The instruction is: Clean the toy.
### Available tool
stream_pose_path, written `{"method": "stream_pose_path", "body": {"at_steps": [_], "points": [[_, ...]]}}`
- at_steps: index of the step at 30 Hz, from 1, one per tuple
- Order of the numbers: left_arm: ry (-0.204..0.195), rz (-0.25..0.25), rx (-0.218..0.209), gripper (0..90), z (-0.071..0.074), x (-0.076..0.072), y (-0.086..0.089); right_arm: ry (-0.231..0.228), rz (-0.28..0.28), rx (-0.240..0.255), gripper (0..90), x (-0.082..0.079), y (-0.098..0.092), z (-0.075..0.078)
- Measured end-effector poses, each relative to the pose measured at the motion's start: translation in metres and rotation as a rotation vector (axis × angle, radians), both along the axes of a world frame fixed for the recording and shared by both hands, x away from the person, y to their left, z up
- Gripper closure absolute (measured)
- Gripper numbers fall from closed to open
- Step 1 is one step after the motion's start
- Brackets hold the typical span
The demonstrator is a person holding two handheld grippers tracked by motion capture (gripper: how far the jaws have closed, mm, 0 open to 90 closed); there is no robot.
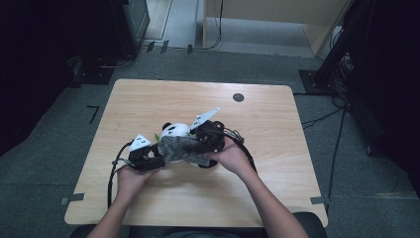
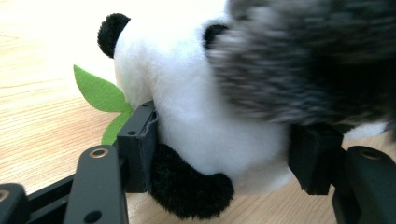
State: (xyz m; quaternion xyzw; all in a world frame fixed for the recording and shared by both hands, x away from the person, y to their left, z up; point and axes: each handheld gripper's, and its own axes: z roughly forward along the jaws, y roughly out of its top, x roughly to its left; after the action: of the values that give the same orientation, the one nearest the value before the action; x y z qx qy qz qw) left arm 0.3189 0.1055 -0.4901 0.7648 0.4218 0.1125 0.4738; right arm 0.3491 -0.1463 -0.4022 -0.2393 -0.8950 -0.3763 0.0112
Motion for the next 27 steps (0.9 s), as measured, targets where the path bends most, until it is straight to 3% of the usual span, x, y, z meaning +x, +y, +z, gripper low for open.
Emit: {"method": "stream_pose_path", "body": {"at_steps": [7,9,17,22,27], "points": [[0.0,0.0,0.003,36.7,0.0,0.0,0.0,-0.007,-0.03,-0.009,76.1,-0.002,-0.022,0.0],[0.003,-0.002,0.006,36.7,0.0,0.0,-0.001,0.001,-0.064,0.001,76.0,-0.001,-0.036,-0.002],[0.002,-0.009,0.011,36.9,0.0,-0.001,-0.003,0.001,-0.118,0.011,75.8,-0.002,-0.06,-0.004],[0.005,-0.01,0.013,36.9,0.0,-0.001,-0.002,-0.003,-0.182,0.008,75.9,-0.002,-0.08,-0.006],[-0.001,-0.016,0.013,36.6,-0.001,-0.002,-0.002,0.012,-0.23,0.014,75.9,-0.005,-0.099,-0.016]]}}
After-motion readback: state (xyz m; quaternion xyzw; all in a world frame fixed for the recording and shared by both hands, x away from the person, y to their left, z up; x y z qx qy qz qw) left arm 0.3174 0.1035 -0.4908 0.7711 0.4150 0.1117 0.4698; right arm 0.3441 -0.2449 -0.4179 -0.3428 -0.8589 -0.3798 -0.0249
